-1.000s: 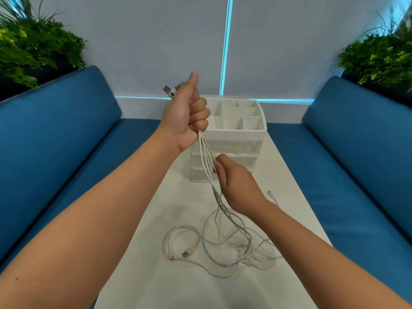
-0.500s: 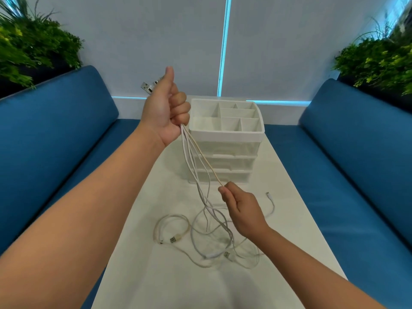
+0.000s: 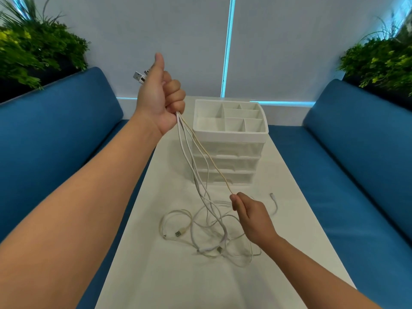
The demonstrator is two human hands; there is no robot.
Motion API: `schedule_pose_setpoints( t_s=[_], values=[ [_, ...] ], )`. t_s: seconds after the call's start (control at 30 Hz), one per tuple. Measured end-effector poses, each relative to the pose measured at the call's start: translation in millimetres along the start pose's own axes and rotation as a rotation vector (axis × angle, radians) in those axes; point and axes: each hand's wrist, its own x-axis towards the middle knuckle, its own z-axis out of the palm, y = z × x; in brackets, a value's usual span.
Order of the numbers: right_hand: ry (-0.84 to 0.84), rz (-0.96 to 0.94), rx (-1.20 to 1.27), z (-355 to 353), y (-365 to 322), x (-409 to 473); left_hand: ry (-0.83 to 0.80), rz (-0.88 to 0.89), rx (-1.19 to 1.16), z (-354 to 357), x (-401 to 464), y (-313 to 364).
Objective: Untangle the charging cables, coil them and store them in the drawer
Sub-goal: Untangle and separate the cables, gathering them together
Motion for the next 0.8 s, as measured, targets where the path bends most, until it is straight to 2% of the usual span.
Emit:
schedule_pose_setpoints(
  t_s=[0.1,0.27,0.47,0.67,0.8],
  values=[
    [-0.003,0.03,0.015,-2.5,12.2,-5.2,0.012,0.034,-0.031,-2.0,2.4,10.4],
    [0.039,0.048,-0.112,-3.6,9.1,-3.9,0.032,0.062,-0.034,-1.3,7.2,20.6],
    [-0.004,0.143,0.15,-11.5,14.9,-4.7,0.05,0.081,-0.035,-2.2,13.7,27.9],
    [0.035,0.057,-0.039,-4.9,23.5,0.4,0.033,0.101,-0.014,3.5,14.7,32.0],
    [0.051,0.073,0.081,-6.8,36.1,-0.4,0.033,0.102,-0.023,5.7,16.8,35.1]
  ],
)
